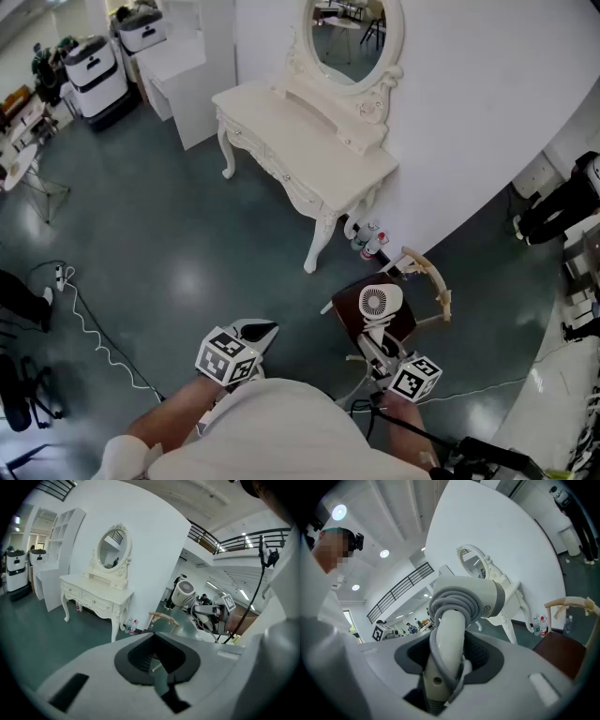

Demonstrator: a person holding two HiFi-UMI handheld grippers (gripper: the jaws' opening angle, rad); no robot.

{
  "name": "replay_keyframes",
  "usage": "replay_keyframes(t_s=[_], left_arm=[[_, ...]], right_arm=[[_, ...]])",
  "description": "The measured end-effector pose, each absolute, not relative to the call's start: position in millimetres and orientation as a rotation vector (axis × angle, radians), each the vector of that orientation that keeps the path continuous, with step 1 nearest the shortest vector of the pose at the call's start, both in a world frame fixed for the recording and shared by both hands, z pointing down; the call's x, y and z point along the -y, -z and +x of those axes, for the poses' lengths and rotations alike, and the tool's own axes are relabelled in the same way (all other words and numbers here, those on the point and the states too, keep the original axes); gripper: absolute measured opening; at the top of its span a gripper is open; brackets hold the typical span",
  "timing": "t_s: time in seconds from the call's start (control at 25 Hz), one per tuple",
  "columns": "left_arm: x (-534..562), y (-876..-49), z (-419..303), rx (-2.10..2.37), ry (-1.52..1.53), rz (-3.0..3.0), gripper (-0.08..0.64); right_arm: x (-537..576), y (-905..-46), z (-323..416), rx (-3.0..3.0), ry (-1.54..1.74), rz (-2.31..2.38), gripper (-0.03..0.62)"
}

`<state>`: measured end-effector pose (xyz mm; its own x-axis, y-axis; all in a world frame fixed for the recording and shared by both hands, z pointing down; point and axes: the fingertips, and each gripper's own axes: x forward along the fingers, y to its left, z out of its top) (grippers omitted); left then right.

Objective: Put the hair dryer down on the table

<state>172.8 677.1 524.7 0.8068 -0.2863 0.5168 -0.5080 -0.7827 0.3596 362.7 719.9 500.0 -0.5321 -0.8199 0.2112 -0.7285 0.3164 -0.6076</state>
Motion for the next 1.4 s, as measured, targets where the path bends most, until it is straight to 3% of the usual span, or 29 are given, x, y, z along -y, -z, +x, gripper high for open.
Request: replay_keyframes(t_s=[0.88,1.4], left_arm=[[-711,-525,191,0.730,-0.597,2.400,0.003],[-558,-516,126,0.643,-0.526,2.485,0.003]], right_arm=[[-725,-537,353,-2.897,1.005,-1.396,0.178],[-586,-525,283,-2.949,0.939,-1.547,0.178]])
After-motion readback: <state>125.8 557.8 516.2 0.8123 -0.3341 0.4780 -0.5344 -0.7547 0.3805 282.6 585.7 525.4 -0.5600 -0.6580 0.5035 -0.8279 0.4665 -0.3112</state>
